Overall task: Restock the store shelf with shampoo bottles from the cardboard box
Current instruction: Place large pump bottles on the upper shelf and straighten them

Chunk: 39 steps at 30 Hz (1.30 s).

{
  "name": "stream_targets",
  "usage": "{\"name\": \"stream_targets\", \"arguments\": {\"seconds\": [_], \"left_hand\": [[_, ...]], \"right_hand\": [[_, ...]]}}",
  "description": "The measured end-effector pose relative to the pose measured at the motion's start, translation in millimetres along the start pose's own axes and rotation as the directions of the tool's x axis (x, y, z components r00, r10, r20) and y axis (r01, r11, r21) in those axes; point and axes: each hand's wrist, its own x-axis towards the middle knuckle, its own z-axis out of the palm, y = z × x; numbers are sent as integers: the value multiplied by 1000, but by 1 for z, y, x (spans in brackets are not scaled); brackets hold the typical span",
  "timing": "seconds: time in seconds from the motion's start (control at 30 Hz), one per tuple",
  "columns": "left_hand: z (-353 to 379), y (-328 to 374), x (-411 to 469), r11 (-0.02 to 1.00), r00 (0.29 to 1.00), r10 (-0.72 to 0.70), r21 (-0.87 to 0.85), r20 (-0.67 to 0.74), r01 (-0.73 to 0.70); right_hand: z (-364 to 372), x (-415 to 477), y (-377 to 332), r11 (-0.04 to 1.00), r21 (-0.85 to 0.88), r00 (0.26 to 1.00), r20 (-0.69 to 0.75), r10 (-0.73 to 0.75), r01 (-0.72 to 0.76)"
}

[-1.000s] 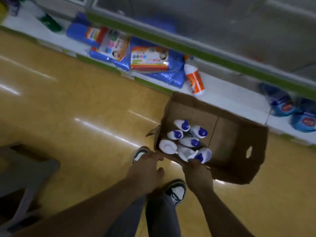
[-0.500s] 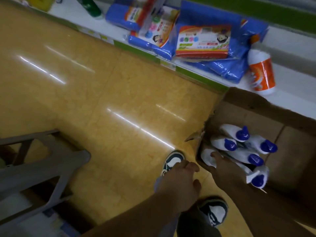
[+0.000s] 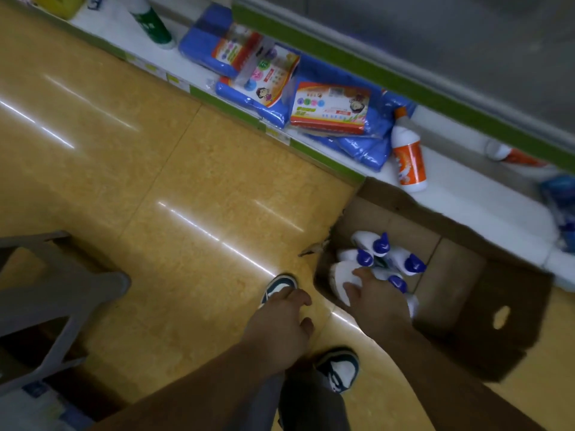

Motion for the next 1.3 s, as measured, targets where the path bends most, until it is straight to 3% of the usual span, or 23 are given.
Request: {"name": "stream_targets", "arguments": {"seconds": [0.23,0.37,0.5,0.67,0.87,1.1,1.2,1.3], "left_hand": [[-45,58,-56,997,996,69,-35,-47,-71],[-87,116,-117,972,970,196,-104,-143,-212],[-140,178,-184,897,934,330,-262,-140,-356],[-236,261,-288,735,832,491,-389,-258,-555],[-322,336,-392,534,651,628,-372,-427,-759],[-393,410,-490,322,452,780,-342,-433,-883],[-411,433,-516,264,399,785,-327,-473,-907],[-423,454,-530,221,369,781,-328,-504,-918]], "right_hand": [[-123,-113,-29,976,219,975,-218,50,-1],[-211,-199,-64,984,164,942,-334,-6,64],[-315,-295,-102,984,76,913,-391,-119,161],[-451,-431,-161,960,-31,847,-465,-259,277],[-571,-586,-215,914,-131,730,-563,-388,384],[-657,-708,-246,847,-172,573,-667,-476,503],[-681,-734,-249,813,-118,547,-685,-482,570],[-698,-747,-248,797,-130,455,-762,-461,590]]}}
